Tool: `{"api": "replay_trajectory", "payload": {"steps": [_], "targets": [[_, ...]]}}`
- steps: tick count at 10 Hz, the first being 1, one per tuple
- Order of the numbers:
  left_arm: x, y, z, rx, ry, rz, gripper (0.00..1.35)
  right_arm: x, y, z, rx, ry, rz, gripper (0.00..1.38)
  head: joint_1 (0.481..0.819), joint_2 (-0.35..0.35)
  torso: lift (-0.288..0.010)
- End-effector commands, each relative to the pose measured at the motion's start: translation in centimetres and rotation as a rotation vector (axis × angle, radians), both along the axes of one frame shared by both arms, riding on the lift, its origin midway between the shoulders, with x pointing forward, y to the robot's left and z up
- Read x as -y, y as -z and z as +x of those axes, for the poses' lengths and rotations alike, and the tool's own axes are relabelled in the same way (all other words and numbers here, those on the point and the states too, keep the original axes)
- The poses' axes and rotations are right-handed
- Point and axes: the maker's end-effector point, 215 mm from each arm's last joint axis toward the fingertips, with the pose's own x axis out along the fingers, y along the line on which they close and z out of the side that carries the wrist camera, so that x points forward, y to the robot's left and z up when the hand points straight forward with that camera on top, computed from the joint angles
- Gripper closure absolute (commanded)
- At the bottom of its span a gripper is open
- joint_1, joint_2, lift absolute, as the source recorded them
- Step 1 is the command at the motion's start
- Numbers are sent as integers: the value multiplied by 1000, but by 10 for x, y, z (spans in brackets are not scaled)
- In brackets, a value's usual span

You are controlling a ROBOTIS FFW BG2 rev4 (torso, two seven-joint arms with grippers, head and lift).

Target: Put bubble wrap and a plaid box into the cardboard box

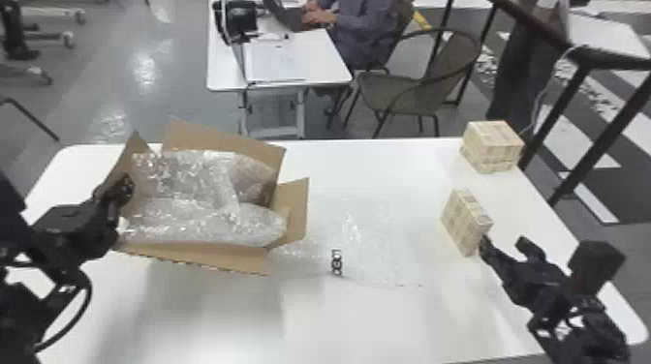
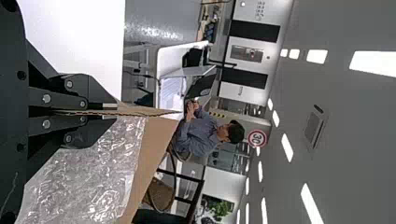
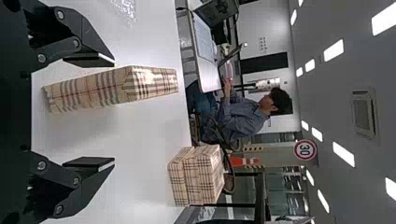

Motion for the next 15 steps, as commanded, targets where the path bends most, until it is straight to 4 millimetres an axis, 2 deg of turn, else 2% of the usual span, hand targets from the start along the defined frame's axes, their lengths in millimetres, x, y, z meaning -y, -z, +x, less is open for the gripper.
{"api": "replay_trajectory", "payload": {"steps": [1,4,6,7,8,11,15], "targets": [[2,0,1,0,4,-1,1210,-6,3,7,-13,-25,0,506,695,-81,-108],[3,1,1,0,5,-3,1210,-29,2,19,-20,-91,2,507,695,-65,-108],[3,2,1,1,5,-4,1210,-33,7,23,-45,-101,-33,490,695,-54,-108],[2,1,0,3,7,-4,1210,-35,8,25,-50,-101,-50,321,695,-51,-108],[2,2,-1,2,7,-5,1210,-38,11,29,-53,-100,-48,19,695,-48,-108],[1,8,-4,-8,4,-12,1210,-38,8,35,-48,-91,-66,85,695,-41,-108],[-1,15,-10,-16,-8,-26,1210,-22,14,52,-73,-38,-127,91,695,-47,-108]]}}
